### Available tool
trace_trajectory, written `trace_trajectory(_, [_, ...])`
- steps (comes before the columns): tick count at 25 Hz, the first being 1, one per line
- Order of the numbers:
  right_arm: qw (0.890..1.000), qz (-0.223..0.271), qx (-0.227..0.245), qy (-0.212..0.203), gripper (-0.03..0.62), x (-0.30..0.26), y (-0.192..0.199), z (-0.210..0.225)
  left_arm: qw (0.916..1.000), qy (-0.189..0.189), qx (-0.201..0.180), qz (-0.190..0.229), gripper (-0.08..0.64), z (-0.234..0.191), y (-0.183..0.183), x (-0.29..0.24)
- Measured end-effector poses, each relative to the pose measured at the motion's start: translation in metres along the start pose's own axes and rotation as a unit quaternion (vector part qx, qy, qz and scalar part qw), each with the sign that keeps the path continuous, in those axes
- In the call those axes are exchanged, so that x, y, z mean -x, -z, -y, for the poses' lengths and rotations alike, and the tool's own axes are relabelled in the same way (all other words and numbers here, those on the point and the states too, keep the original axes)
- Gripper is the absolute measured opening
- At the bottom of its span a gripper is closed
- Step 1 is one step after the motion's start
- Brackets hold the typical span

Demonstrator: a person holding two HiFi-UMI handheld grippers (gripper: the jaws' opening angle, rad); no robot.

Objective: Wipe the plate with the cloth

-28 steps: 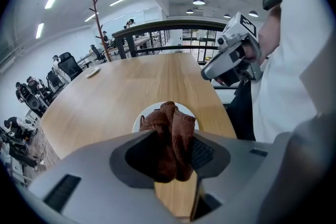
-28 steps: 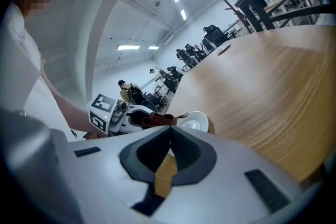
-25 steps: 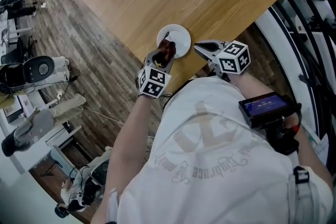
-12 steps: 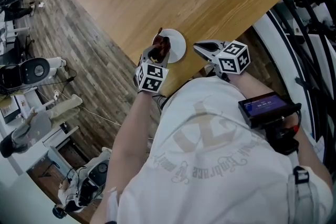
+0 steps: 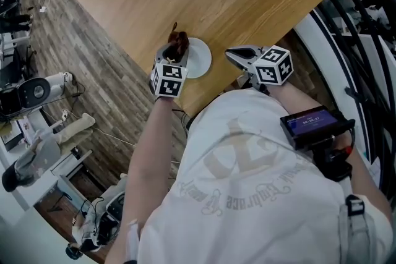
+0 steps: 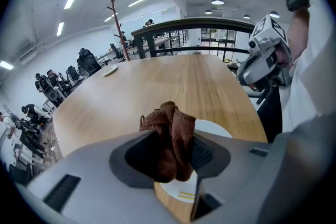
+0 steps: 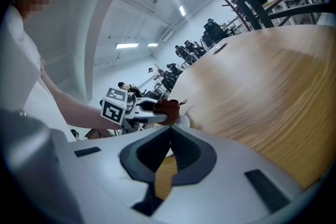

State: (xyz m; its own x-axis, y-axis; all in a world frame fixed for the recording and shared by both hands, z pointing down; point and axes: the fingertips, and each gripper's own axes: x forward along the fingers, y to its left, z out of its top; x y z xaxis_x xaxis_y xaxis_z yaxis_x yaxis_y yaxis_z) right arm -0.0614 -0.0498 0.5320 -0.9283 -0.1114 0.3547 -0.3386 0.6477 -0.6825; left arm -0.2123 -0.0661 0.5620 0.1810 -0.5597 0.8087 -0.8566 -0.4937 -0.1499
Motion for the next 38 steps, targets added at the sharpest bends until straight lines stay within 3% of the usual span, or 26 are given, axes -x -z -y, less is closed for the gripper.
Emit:
trace_trajectory(7, [1.0, -0.006, 0.007, -0.015, 0.014, -0.005, -0.003, -0.005, 0.9998, 0.009, -0.015, -0.005, 0.169, 0.024, 0.009, 0.02])
trace_trajectory(15, [0.999, -0.015, 0.015, -0.036, 0.014, -0.023, -0.008, -0.015, 0.9991, 0.014, 0.04, 0.001, 0.169, 0.056, 0.028, 0.048])
trace_trajectory(21, [0.999, -0.022, 0.016, -0.047, 0.014, -0.028, 0.0, -0.012, 0.9985, 0.036, 0.04, 0.009, 0.169, 0.092, 0.032, 0.045])
trace_trajectory(24, [0.999, -0.024, 0.013, -0.045, 0.014, -0.033, 0.001, -0.01, 0.9976, 0.036, 0.057, 0.018, 0.169, 0.088, 0.031, 0.042])
trace_trajectory(38, [1.0, 0.009, -0.012, 0.012, 0.014, 0.001, -0.005, 0.014, 0.9992, 0.011, 0.031, 0.021, 0.169, 0.018, 0.0, 0.0])
